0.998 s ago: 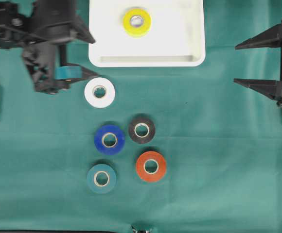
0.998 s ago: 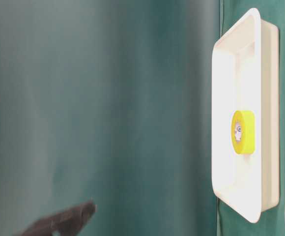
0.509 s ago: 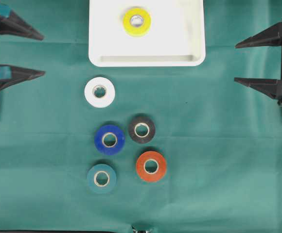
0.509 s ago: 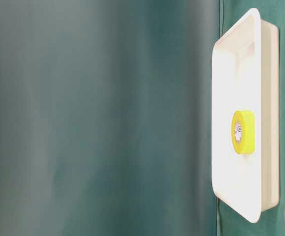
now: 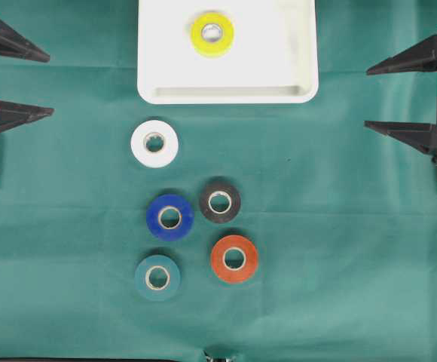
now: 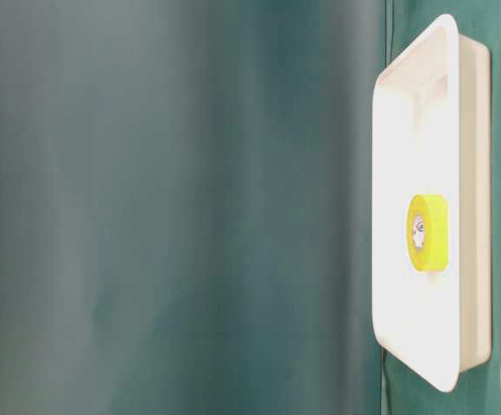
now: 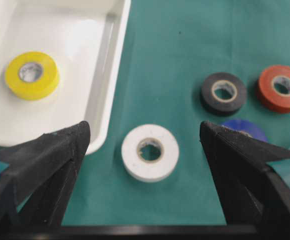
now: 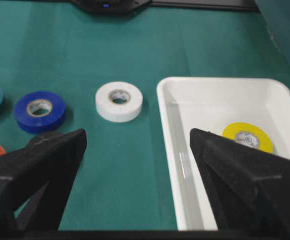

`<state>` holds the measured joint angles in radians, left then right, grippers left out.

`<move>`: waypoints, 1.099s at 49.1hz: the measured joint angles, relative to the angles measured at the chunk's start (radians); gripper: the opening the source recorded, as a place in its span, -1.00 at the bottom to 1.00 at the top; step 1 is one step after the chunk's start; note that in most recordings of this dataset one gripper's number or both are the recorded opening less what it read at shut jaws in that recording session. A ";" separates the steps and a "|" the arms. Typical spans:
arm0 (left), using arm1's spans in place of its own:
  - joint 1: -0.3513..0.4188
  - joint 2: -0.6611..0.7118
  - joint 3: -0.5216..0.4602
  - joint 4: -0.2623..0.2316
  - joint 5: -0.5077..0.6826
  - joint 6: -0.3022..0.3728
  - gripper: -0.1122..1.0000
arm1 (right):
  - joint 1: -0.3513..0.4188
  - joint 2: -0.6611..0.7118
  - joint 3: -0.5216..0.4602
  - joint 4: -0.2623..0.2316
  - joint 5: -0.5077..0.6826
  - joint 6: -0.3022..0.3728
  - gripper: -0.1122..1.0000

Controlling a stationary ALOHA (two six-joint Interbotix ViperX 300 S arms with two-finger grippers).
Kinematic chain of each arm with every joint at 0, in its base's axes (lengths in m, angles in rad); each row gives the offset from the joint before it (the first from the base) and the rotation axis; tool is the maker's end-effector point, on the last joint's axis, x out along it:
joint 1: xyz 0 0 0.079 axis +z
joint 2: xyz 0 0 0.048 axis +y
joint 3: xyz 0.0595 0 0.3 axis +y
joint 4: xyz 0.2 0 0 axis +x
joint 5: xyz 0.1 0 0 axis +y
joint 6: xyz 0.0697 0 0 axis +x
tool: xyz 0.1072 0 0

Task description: Pick up the tape from a random location and place it into the white case.

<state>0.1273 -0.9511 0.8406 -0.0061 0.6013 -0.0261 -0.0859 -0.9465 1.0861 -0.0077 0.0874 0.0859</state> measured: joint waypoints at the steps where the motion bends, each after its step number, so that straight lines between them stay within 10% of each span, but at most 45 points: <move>1: 0.000 0.000 0.002 0.000 -0.002 0.000 0.99 | 0.000 0.002 0.000 0.000 0.002 -0.002 0.87; 54: -0.032 -0.058 0.080 -0.003 -0.152 0.000 0.99 | 0.256 0.017 0.000 0.000 0.026 0.002 0.86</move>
<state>0.0951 -1.0094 0.9204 -0.0092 0.4495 -0.0261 0.1703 -0.9296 1.0861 -0.0077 0.1135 0.0874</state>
